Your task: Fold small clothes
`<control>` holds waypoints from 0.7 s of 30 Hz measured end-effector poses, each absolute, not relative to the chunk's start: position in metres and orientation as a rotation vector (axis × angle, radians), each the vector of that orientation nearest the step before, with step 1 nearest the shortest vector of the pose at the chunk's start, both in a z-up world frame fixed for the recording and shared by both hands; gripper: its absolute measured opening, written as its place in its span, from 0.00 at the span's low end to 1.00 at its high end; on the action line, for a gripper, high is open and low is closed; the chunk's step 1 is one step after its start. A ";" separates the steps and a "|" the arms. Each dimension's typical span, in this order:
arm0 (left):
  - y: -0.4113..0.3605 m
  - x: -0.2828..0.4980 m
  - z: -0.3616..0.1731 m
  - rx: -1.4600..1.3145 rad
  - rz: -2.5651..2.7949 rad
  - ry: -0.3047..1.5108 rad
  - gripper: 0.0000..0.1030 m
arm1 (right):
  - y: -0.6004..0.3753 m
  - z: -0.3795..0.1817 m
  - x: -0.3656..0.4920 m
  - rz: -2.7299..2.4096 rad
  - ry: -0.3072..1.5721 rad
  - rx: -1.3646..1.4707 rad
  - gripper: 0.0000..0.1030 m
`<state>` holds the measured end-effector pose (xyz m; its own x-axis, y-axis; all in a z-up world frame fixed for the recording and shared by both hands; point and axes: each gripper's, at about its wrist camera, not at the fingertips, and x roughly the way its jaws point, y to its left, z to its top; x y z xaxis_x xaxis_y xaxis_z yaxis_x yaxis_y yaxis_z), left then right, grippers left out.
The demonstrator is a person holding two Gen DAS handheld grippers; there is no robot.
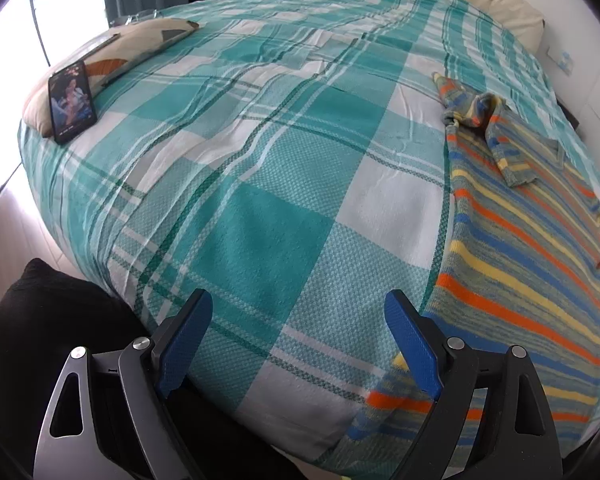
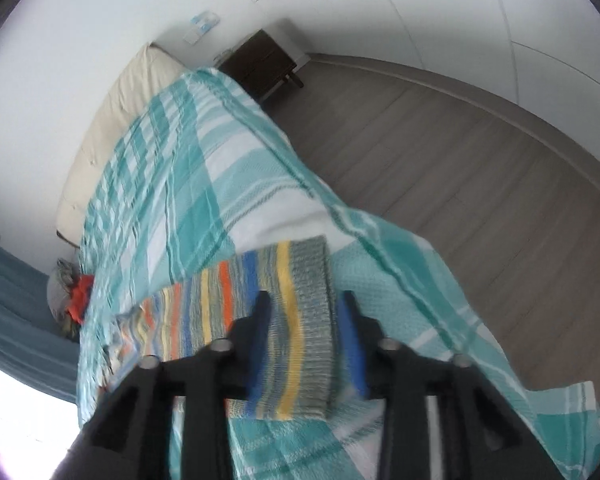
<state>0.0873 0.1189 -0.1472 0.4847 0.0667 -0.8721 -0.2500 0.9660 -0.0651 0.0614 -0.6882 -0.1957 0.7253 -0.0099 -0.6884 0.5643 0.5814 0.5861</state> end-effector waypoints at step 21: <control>0.137 0.079 -0.147 -0.274 0.208 1.050 0.87 | -0.453 -0.230 0.149 0.083 1.005 0.619 0.03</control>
